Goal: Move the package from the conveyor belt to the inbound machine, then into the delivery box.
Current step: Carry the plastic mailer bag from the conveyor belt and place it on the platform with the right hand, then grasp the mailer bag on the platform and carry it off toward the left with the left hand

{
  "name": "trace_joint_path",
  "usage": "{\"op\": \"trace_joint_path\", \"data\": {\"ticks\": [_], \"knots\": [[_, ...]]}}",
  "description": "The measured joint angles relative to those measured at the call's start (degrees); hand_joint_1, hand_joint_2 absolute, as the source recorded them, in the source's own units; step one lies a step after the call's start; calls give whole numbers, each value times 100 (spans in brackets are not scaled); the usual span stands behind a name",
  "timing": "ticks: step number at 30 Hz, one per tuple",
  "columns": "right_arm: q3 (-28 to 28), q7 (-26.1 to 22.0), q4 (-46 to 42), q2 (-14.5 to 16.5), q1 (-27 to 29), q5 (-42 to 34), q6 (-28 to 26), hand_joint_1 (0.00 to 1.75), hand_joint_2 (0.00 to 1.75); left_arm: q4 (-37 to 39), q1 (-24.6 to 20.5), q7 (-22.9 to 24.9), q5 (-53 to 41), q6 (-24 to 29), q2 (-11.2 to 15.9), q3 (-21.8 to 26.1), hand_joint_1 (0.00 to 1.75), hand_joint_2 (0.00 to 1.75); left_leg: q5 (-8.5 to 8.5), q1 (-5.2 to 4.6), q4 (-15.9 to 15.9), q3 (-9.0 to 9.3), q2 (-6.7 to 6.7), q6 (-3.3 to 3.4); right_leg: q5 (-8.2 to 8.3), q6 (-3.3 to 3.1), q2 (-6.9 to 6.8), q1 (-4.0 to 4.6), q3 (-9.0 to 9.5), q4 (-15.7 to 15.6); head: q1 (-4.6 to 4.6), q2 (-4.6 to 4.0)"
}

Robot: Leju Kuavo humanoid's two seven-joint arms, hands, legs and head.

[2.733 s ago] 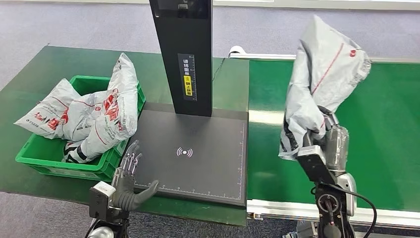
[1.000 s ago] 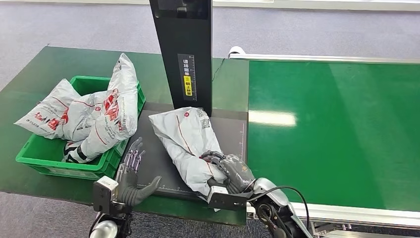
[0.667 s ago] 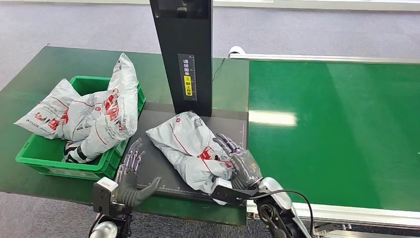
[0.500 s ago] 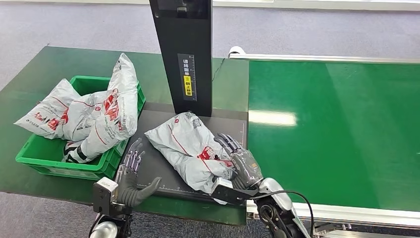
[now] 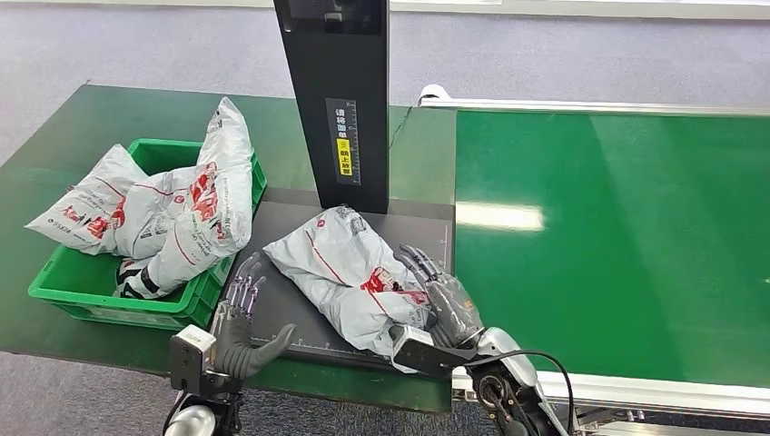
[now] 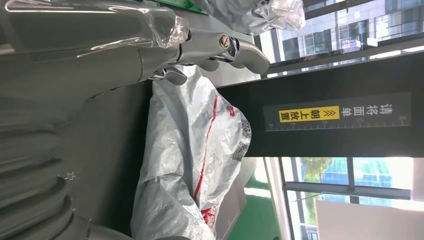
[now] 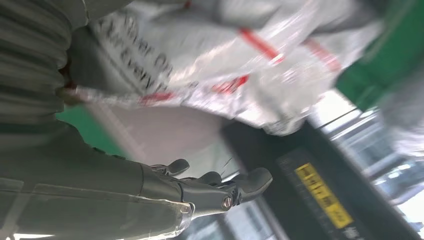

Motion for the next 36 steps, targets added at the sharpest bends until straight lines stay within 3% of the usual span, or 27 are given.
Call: {"op": "trace_joint_path", "data": {"ticks": [5, 9, 14, 20, 27, 31, 36], "knots": [[-232, -853, -317, 20, 194, -1449, 934, 0, 175, 14, -31, -70, 33, -27, 5, -1, 0, 175, 0, 0, 0, -2, -1, 0, 0, 0, 0, 0, -2, 0, 0, 0], [-560, -962, -743, 64, 314, -2528, 1260, 0, 175, 16, -155, -130, -124, 5, 13, -58, 0, 175, 1, -1, 1, -2, -1, 0, 0, 0, -2, 0, -2, 0, 1, 0], [-921, -924, -1059, 197, 380, -3410, 1424, 0, 175, 128, -656, 49, -918, 274, 16, -479, 0, 175, 3, -1, 2, 0, -2, 2, 3, 1, -5, -1, -1, 0, 1, 0], [-1132, -985, -1346, 342, 474, -3900, 1314, 0, 175, 594, -1403, 677, -2306, 957, -4, -1221, 0, 175, 3, -1, 3, -1, -2, 1, 4, 1, -4, -1, -3, 0, 0, 0], [-1242, -988, -1553, 508, 548, -3986, 1177, 0, 175, 1610, -2196, 1894, -4374, 1619, -129, -2090, 0, 175, 3, -1, 3, -4, 0, 1, 4, 2, -3, -1, -5, 0, 1, 0], [-1264, -988, -1551, 579, 536, -3934, 1116, 0, 175, 2248, -2570, 2287, -4873, 1380, -238, -2386, 0, 175, 3, -1, 3, -5, -2, 1, 4, 2, -4, -2, -4, 0, 0, 0], [-1300, -987, -1463, 658, 446, -3833, 1032, 0, 175, 3195, -3044, 2510, -5357, 501, -397, -2653, 0, 175, 3, -1, 2, -1, -14, 2, 3, 2, -17, -1, 7, 0, 0, 0]]}}
